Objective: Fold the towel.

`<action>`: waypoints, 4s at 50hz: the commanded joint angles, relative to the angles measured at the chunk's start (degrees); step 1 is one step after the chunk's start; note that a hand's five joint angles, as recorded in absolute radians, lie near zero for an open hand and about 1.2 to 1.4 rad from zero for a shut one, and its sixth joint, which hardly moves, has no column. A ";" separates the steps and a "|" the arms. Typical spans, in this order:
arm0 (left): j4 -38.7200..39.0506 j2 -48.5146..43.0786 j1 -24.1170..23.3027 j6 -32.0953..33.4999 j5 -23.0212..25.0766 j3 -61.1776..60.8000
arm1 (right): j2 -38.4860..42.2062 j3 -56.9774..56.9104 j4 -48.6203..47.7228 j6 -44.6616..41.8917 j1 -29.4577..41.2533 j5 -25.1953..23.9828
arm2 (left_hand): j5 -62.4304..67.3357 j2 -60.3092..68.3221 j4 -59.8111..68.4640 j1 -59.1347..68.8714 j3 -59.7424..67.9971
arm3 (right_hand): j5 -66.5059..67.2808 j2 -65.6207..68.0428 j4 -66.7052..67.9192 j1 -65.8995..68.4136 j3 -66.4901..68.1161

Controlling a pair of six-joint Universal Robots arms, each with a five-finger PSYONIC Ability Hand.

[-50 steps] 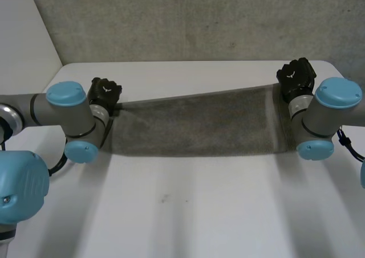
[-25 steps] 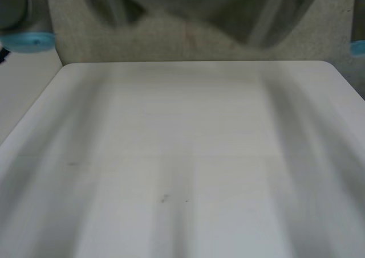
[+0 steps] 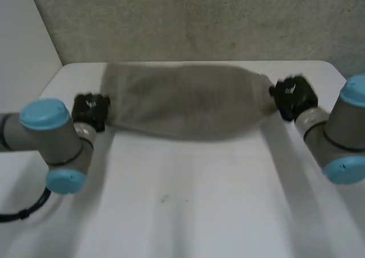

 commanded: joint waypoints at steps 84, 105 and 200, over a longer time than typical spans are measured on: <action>-5.54 12.67 16.33 8.82 25.95 -26.23 | -13.95 22.85 6.71 -0.79 -10.03 -5.52 | -23.10 -23.76 -23.74 -22.37 -23.65 | 12.73 12.48 11.57 24.35 11.81; -5.62 12.14 15.45 8.64 25.77 -22.90 | -13.43 22.94 6.71 -0.79 -9.86 -5.52 | -21.25 -21.91 -21.89 -20.52 -21.80 | 12.73 12.48 11.57 24.35 11.81; -13.97 -13.19 1.56 11.89 10.83 27.48 | 15.43 -20.93 0.47 -7.92 -0.98 7.67 | -59.10 -59.75 -59.73 -58.36 -59.64 | -57.27 -57.52 -58.43 -45.65 -58.19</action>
